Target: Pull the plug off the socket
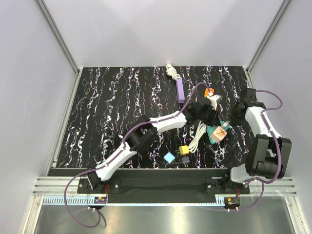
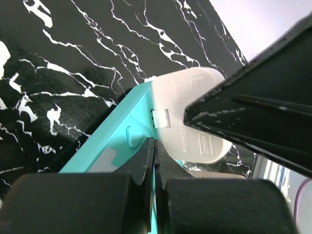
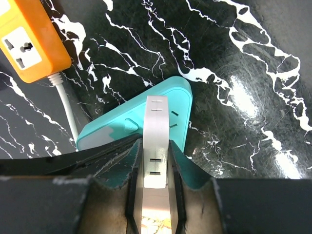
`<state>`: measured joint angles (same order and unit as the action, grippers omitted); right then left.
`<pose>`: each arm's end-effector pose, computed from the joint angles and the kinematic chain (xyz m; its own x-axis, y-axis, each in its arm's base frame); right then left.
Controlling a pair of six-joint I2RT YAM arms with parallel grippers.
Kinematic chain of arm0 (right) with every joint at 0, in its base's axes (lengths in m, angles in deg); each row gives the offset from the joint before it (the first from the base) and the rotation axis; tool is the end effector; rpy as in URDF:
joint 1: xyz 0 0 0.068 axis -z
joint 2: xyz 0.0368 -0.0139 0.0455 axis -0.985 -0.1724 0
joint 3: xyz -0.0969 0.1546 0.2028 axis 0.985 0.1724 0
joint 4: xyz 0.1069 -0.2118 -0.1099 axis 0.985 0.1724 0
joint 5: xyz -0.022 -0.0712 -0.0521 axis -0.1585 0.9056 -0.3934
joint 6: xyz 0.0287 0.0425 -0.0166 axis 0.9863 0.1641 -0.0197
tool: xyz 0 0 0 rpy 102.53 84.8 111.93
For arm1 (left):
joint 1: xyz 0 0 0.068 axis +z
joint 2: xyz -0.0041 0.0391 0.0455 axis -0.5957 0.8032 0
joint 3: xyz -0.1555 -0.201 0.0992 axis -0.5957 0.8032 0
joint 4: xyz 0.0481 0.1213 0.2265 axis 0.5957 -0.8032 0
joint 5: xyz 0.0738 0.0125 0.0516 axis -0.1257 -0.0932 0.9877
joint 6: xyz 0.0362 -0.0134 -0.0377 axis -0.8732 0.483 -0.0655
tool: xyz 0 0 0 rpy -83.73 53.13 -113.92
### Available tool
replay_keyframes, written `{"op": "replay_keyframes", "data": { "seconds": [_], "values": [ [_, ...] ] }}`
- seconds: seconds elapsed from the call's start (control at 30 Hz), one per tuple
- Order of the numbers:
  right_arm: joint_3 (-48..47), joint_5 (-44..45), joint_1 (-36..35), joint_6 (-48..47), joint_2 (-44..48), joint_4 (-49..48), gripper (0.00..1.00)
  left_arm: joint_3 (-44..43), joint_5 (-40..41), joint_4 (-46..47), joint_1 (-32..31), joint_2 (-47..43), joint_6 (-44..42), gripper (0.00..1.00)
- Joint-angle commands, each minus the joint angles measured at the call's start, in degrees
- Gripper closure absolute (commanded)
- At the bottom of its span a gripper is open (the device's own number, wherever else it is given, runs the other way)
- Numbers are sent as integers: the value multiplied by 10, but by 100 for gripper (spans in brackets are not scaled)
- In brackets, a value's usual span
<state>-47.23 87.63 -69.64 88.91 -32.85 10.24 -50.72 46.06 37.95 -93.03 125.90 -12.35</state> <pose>0.2810 -0.0511 0.2281 -0.6990 0.5927 -0.4001 0.5519 0.8029 0.2252 0.3139 -0.4949 0.1533 -0.7298 0.1815 -0.6592 0.6579 0.4485 -0.6049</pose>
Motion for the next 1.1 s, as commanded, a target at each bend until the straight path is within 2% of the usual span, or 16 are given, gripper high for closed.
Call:
{"op": "replay_keyframes", "data": {
  "seconds": [0.0,0.27,0.53,0.63,0.67,0.77,0.8,0.93,1.0,1.07],
  "values": [
    [-59,-52,-3,26,15,-5,100,-1,38,-117,3,74,-10,100],
    [-94,-14,0,9,39,47,100,-29,35,-112,6,102,8,100],
    [-81,67,0,-3,104,65,100,16,-2,-74,13,13,-22,98],
    [-81,57,-2,-9,119,80,100,82,-10,-35,20,-61,-30,83],
    [-83,49,-6,-12,125,93,100,102,-16,-20,22,-101,-30,67],
    [-91,35,-21,-18,148,112,100,185,-23,30,38,-183,-29,51],
    [-90,24,-25,-20,156,115,100,227,-18,44,43,-205,-32,50],
    [-92,-21,-39,-33,180,124,100,295,1,43,66,-324,-64,45],
    [-87,-78,-52,-36,180,121,100,337,28,22,70,-400,-77,41],
    [-85,-108,-113,-27,166,119,100,375,82,8,77,-485,-93,39]
  ]
}}
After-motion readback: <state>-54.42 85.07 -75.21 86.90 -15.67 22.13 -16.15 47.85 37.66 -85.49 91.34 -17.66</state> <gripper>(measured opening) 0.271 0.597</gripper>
